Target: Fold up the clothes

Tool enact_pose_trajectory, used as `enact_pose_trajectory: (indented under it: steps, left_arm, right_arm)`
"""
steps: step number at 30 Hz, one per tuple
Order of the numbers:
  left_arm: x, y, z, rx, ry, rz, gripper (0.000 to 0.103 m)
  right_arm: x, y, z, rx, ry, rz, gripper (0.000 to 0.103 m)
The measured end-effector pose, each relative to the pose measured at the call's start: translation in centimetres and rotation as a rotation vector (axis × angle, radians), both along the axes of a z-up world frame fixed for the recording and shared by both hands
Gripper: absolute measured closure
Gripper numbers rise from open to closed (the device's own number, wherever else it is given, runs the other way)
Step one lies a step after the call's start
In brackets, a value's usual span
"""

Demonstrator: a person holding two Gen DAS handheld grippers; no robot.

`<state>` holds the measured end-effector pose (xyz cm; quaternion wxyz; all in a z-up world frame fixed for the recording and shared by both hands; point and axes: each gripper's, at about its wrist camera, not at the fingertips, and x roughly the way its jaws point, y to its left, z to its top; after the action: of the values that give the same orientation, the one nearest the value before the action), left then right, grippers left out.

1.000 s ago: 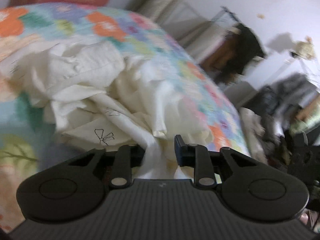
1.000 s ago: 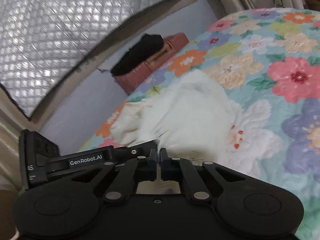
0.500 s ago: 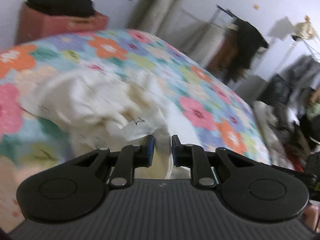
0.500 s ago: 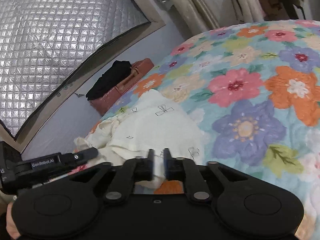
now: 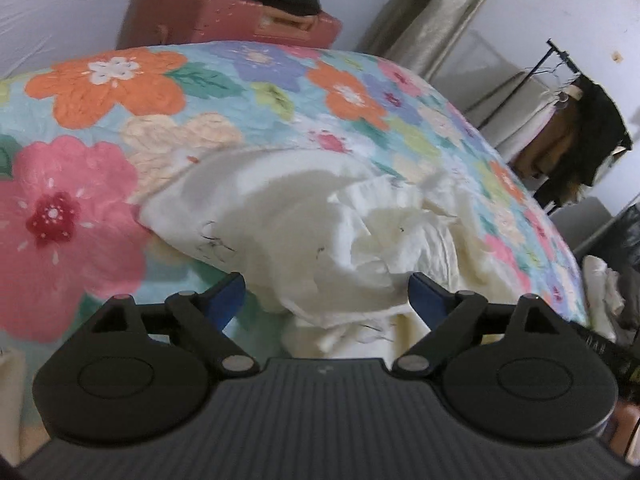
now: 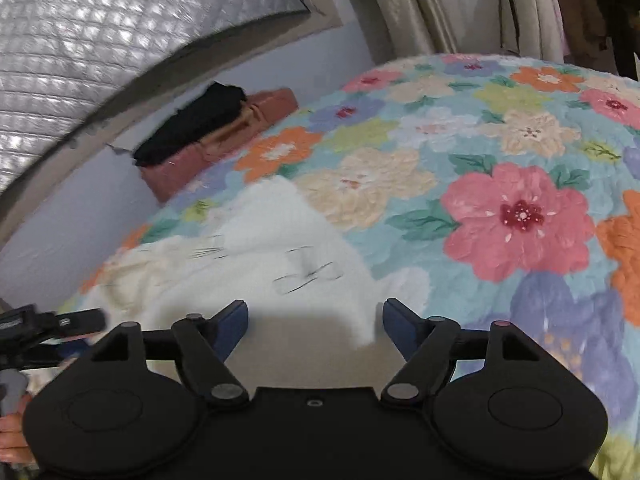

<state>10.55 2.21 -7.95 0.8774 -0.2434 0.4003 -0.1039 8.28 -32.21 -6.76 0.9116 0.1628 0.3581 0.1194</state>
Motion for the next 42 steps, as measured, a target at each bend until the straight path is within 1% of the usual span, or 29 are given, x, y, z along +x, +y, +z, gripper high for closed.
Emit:
enact_pose_trajectory:
  steps: [1, 2, 3, 4, 5, 6, 7, 8, 9, 10, 11, 12, 13, 14, 15, 16, 18, 20, 23, 25, 27, 29, 31, 33, 35, 38, 40, 42]
  left_arm:
    - [0.2, -0.2, -0.8, -0.028, 0.022, -0.018, 0.008]
    - [0.4, -0.4, -1.6, -0.059, 0.046, -0.037, 0.008]
    - [0.6, -0.7, -2.4, -0.089, 0.07, -0.056, 0.008]
    - [0.7, -1.2, -3.2, -0.12, 0.082, -0.069, 0.008]
    - [0.9, -1.8, -3.9, -0.151, 0.092, -0.082, 0.008]
    - [1.0, -2.3, -4.0, -0.145, 0.082, -0.101, 0.008]
    - [1.0, -2.9, -4.1, -0.133, 0.07, -0.12, 0.013]
    - [1.1, -3.5, -4.1, -0.122, 0.058, -0.139, 0.036]
    - [1.2, -4.1, -4.2, -0.111, 0.046, -0.158, 0.047]
    - [1.3, -4.7, -4.2, -0.099, 0.034, -0.177, 0.06]
    - [1.3, -5.3, -4.2, -0.088, 0.022, -0.197, 0.064]
    - [1.4, -5.4, -4.5, -0.099, 0.008, -0.196, 0.065]
    - [1.4, -5.2, -4.8, -0.129, -0.001, -0.191, 0.071]
    - [1.4, -5.0, -5.1, -0.159, 0.002, -0.183, 0.076]
    - [1.4, -4.8, -5.0, -0.182, 0.008, -0.176, 0.078]
    - [1.2, -4.8, -4.5, -0.184, -0.002, -0.179, 0.083]
    - [0.8, -4.7, -3.5, -0.184, -0.027, -0.187, 0.087]
    - [0.2, -5.2, -2.3, -0.162, -0.059, -0.201, 0.087]
    - [-0.7, -6.4, -0.8, -0.167, -0.095, -0.228, 0.087]
    - [-1.8, -7.5, 0.8, -0.173, -0.136, -0.259, 0.087]
    - [-3.1, -9.2, 2.9, -0.169, -0.188, -0.295, 0.087]
    - [-4.3, -11.0, 5.0, -0.159, -0.241, -0.336, 0.087]
    - [-5.8, -13.8, 7.5, -0.135, -0.318, -0.394, 0.087]
    - [-7.1, -16.7, 9.2, -0.113, -0.37, -0.45, 0.087]
    - [-8.1, -19.4, 10.3, -0.107, -0.39, -0.491, 0.087]
    - [-9.0, -23.6, 10.8, -0.094, -0.376, -0.545, 0.087]
    - [-9.6, -23.7, 11.1, -0.087, -0.363, -0.543, 0.087]
    - [-10.3, -23.6, 11.5, -0.08, -0.349, -0.539, 0.088]
  right_arm:
    - [0.7, -0.3, -0.5, 0.017, 0.014, -0.001, 0.018]
    - [1.2, -0.6, -1.1, 0.05, 0.03, 0.0, 0.017]
    - [1.4, -1.0, -1.9, 0.117, 0.051, 0.007, 0.017]
    - [1.5, -1.3, -3.0, 0.21, 0.077, 0.025, 0.017]
    - [1.3, -1.4, -4.2, 0.327, 0.101, 0.05, 0.017]
    - [1.2, -1.0, -5.3, 0.425, 0.126, 0.079, 0.016]
    - [1.4, -0.3, -5.9, 0.454, 0.151, 0.105, 0.016]
    - [1.7, 0.9, -5.9, 0.418, 0.165, 0.134, 0.016]
    - [1.8, 2.1, -5.6, 0.348, 0.151, 0.155, 0.02]
    - [1.8, 3.3, -5.1, 0.272, 0.122, 0.164, 0.033]
    - [1.8, 4.2, -4.8, 0.229, 0.1, 0.172, 0.041]
    - [1.7, 4.6, -4.7, 0.228, 0.09, 0.174, 0.052]
    - [1.5, 4.8, -4.6, 0.238, 0.081, 0.172, 0.058]
    - [1.3, 4.9, -4.6, 0.238, 0.073, 0.17, 0.062]
    - [1.0, 4.9, -4.4, 0.229, 0.064, 0.17, 0.067]
    - [0.8, 4.9, -4.3, 0.221, 0.055, 0.171, 0.07]
    - [0.2, 5.0, -3.6, 0.214, 0.027, 0.164, 0.073]
    - [-0.4, 5.0, -2.7, 0.206, -0.003, 0.154, 0.074]
    - [-1.7, 4.9, -0.6, 0.145, -0.036, 0.146, 0.074]
    - [-2.9, 4.0, 1.2, 0.119, -0.059, 0.137, 0.073]
    - [-4.4, 2.8, 3.0, 0.104, -0.088, 0.123, 0.073]
    - [-6.4, 1.1, 5.1, 0.092, -0.138, 0.105, 0.073]
    - [-8.7, -0.8, 6.9, 0.075, -0.195, 0.083, 0.073]
    - [-11.2, -3.2, 8.4, 0.072, -0.253, 0.051, 0.073]
    - [-13.1, -5.7, 9.3, 0.085, -0.29, 0.007, 0.073]
    - [-15.9, -9.9, 9.3, 0.122, -0.307, -0.066, 0.073]
    - [-16.7, -12.0, 8.6, 0.136, -0.294, -0.105, 0.073]
    - [-16.9, -12.8, 8.1, 0.106, -0.252, -0.142, 0.073]
